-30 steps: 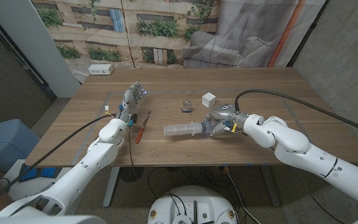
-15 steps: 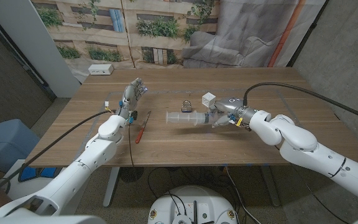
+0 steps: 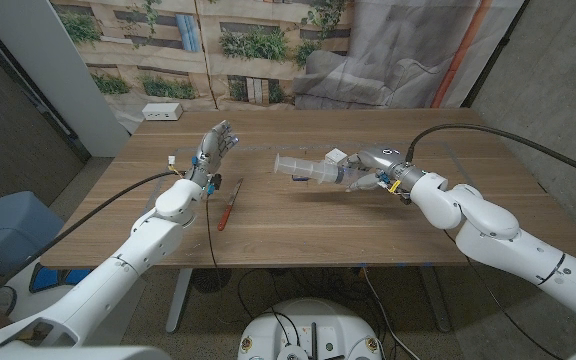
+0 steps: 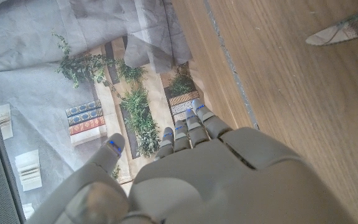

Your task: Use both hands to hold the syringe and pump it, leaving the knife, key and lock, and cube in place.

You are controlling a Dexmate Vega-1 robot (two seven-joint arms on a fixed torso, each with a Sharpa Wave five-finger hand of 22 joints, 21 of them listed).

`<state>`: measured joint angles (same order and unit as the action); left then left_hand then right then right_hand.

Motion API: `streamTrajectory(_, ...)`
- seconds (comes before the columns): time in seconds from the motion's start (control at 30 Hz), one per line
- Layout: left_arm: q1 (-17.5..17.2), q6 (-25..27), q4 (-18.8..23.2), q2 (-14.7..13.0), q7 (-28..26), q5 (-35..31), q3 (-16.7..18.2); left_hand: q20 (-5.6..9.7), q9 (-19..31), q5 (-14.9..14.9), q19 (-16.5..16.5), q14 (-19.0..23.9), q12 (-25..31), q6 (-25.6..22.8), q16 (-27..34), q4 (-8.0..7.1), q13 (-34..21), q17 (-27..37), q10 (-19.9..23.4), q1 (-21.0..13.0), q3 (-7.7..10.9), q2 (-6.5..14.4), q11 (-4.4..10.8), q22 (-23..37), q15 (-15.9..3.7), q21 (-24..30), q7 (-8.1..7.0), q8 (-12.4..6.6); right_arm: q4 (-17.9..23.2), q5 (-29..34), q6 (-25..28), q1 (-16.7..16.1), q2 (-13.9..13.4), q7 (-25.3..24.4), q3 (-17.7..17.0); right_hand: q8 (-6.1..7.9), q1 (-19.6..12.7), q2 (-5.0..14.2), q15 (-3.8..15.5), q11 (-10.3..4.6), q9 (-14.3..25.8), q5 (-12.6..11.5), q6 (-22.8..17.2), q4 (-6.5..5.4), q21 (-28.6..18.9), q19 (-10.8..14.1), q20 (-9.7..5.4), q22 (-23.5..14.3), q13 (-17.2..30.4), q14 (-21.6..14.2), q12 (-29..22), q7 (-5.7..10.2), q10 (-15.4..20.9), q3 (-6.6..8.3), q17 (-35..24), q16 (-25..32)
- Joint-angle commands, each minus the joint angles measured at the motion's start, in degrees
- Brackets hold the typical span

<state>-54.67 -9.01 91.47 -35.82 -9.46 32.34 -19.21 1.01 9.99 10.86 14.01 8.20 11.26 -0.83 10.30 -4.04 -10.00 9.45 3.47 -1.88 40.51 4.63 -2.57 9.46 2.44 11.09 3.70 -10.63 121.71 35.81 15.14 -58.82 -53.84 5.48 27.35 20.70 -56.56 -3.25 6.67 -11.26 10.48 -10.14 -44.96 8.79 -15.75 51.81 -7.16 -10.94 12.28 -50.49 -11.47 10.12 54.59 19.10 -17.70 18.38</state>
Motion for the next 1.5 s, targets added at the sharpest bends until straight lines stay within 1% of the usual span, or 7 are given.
streamTrajectory(0.03,-1.56,7.78,9.21,-4.83,-1.85,0.62,1.67,-0.08,0.18,-0.02,-0.02,0.12,0.02,-0.67,-0.17,-0.03,-0.27,0.27,0.71,0.44,0.47,3.78,-0.24,0.26,0.16,-0.04,0.47,-0.22,-2.75,-5.98,-0.89,0.64,0.3,-5.22,-0.93,-0.52,-4.07,9.6,6.76,-0.11,0.18,0.07,-1.78,0.08,-0.41,-0.17,-4.78,-0.07,0.15,-0.21,-0.02,1.46,0.38,-0.11,-0.34,-0.19)
streamTrajectory(0.2,-2.14,10.99,13.7,-8.08,-2.26,0.14,2.87,-0.16,0.19,0.01,-0.05,0.02,0.01,-1.21,-0.2,0.0,-0.27,0.25,0.77,0.32,0.65,4.0,-0.07,0.26,0.22,-0.06,0.66,-0.37,-5.23,-9.1,-2.48,1.18,1.57,-7.98,-1.05,-0.58,-3.91,9.72,6.72,-0.08,0.17,0.07,-2.31,0.01,-0.44,-0.19,-4.78,-0.05,0.13,-0.41,0.0,1.23,0.39,-0.21,-0.51,-0.25)
streamTrajectory(0.37,-2.81,13.7,17.23,-9.6,-3.58,-0.51,3.27,-0.2,0.18,0.02,-0.01,-0.05,0.09,-1.63,-0.22,0.06,-0.27,0.24,1.04,0.19,0.83,4.18,-0.01,0.26,0.18,-0.06,0.69,-0.46,-6.88,-12.1,-2.14,0.49,3.78,-11.91,-1.46,-0.62,-3.84,9.82,6.7,0.18,0.18,0.06,-2.7,0.0,-0.47,-0.2,-4.79,-0.04,0.12,-0.44,-0.06,1.08,0.6,-0.23,-0.58,-0.4)
streamTrajectory(0.57,-3.45,14.89,19.33,-9.43,-5.12,-1.13,3.17,-0.18,0.18,0.03,0.01,-0.03,0.09,-1.72,-0.21,0.15,-0.27,0.22,1.16,0.05,1.01,4.32,-0.01,0.26,0.09,-0.07,0.73,-0.42,-8.43,-16.25,-3.02,-0.84,5.55,-15.89,-2.09,-0.65,-3.96,10.06,6.71,0.27,0.2,0.03,-3.35,0.1,-0.51,-0.2,-4.79,-0.02,0.09,-0.68,-0.21,0.72,1.11,-0.18,-0.74,-0.49)
streamTrajectory(0.93,-2.09,15.93,21.5,-9.76,-5.82,-4.59,2.08,-0.15,0.17,0.01,0.06,-0.1,0.04,-1.82,-0.25,0.31,-0.27,0.19,1.16,-0.12,1.25,4.4,0.03,0.26,0.02,-0.07,0.76,-0.34,-10.74,-22.55,-5.52,-2.86,8.43,-22.54,-3.17,-0.58,-3.83,10.36,6.65,0.71,0.23,0.04,-4.43,0.03,-0.69,0.08,-4.77,-0.02,0.06,-1.1,-0.37,-0.18,1.79,-0.19,-0.92,-0.61)
streamTrajectory(1.37,1.24,16.22,22.11,-9.29,-4.26,-7.39,0.53,-0.12,0.16,-0.02,0.09,-0.19,0.07,-2.27,-0.29,0.69,-0.26,0.13,1.45,-0.41,1.57,4.4,0.51,0.26,-0.15,-0.09,0.71,-0.36,-14.95,-27.24,-12.08,-3.63,12.01,-28.77,-3.22,-0.59,-3.66,10.61,6.62,0.76,0.26,0.07,-5.34,-0.02,-0.86,0.27,-4.82,-0.02,0.04,-1.5,-0.35,-0.71,2.09,-0.21,-1.06,-0.78)
streamTrajectory(1.5,2.55,16.45,22.21,-9.29,-3.11,-7.82,0.04,-0.07,0.15,-0.05,0.06,-0.39,0.05,-2.49,-0.37,0.88,-0.26,0.11,1.51,-0.54,1.71,4.37,0.84,0.26,-0.47,-0.11,0.7,-0.37,-16.69,-28.83,-15.51,-3.43,12.77,-29.34,-3.13,-0.69,-3.93,10.56,6.79,0.81,0.28,0.05,-5.37,0.22,-0.88,0.26,-4.86,-0.02,0.04,-1.48,-0.28,-0.72,2.01,-0.14,-1.1,-0.89)
